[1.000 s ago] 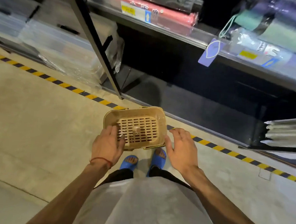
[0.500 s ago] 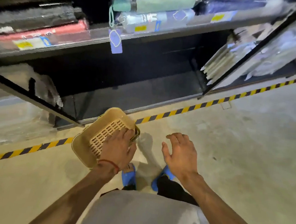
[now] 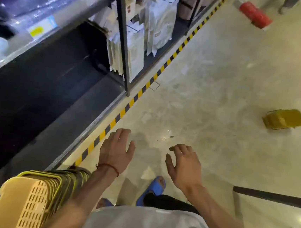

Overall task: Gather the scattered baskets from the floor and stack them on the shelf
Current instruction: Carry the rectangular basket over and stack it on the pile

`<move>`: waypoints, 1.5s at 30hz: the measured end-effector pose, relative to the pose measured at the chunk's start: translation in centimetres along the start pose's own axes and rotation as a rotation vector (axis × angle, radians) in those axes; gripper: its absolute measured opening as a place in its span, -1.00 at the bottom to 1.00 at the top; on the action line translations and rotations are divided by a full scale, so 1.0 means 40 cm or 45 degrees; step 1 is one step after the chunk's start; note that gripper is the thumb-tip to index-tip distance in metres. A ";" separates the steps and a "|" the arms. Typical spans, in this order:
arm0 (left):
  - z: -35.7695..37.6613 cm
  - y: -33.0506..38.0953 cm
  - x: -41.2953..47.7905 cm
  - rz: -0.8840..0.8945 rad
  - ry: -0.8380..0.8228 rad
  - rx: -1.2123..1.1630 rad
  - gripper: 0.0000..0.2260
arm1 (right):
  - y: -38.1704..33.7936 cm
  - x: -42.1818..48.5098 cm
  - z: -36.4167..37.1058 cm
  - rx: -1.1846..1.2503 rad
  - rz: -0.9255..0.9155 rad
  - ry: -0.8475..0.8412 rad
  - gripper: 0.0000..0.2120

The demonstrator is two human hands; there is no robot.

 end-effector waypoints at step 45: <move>1.390 1.948 1.070 1.058 -0.851 0.255 -0.63 | 2.145 0.434 -0.021 0.164 1.417 0.151 -0.85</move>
Point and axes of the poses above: each hand's wrist, its own x-axis towards the middle knuckle, its own z-axis out of the palm, y = z × x, the point moved 7 cm from there along x, towards the middle knuckle, and after that the axes turned 13 degrees about -x, right-handed, at the moved point
